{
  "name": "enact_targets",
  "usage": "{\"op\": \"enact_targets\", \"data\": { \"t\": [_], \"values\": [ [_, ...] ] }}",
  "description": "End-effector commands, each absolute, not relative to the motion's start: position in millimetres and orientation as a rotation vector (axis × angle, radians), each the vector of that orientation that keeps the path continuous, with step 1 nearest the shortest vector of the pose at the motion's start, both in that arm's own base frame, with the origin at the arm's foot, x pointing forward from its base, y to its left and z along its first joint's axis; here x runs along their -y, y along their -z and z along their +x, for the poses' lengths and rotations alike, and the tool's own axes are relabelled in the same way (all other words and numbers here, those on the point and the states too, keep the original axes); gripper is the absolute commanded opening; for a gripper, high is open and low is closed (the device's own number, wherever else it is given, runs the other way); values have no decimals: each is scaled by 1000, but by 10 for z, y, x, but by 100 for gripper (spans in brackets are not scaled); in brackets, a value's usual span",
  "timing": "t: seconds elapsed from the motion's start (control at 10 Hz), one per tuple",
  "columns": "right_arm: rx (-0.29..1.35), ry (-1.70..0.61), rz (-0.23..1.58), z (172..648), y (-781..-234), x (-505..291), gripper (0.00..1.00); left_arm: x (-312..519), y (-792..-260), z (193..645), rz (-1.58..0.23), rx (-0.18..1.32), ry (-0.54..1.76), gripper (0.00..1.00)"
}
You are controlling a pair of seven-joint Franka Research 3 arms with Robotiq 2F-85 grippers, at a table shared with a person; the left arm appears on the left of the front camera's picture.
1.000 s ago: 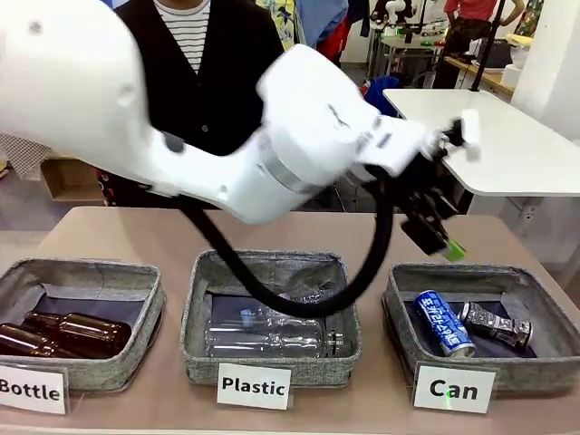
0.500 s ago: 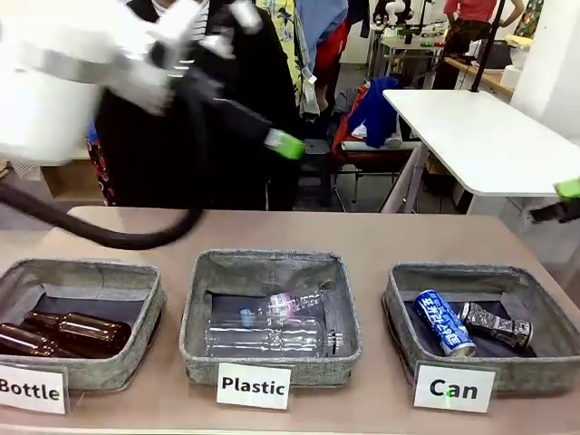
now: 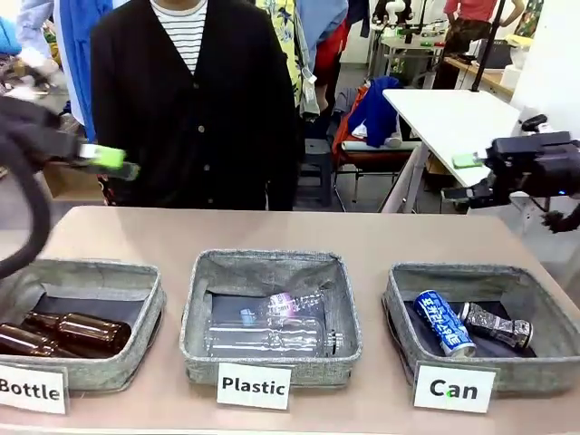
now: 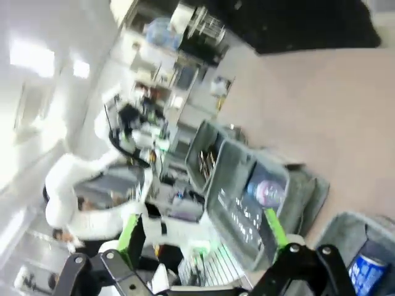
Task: Sort the can waste into the basket.
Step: Pick up the can waste from the table and place it in the right Fabric basket.
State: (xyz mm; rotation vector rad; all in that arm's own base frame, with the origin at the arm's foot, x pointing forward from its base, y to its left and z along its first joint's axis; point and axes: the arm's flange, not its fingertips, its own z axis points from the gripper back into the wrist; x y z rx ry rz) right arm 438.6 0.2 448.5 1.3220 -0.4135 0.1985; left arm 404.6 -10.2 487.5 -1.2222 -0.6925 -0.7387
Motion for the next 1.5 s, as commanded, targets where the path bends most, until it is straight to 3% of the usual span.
{"op": "enact_targets", "data": {
  "t": [0.0, 0.3, 0.4, 1.4],
  "values": [
    [426, 20, 1320, 4517, -4481, -187, 100, -521, -4423, 3983, -1321, 770, 585, 100],
    [427, 39, 1261, 4608, -4503, -98, 100, -1246, -3826, 3992, -1352, 857, 371, 100],
    [409, 1, 1300, 4556, -4404, -120, 100, -1029, -4077, 3827, -1329, 776, 465, 100],
    [409, 1, 1300, 4556, -4404, -120, 100, -1029, -4077, 3827, -1329, 776, 465, 100]
  ]
}}
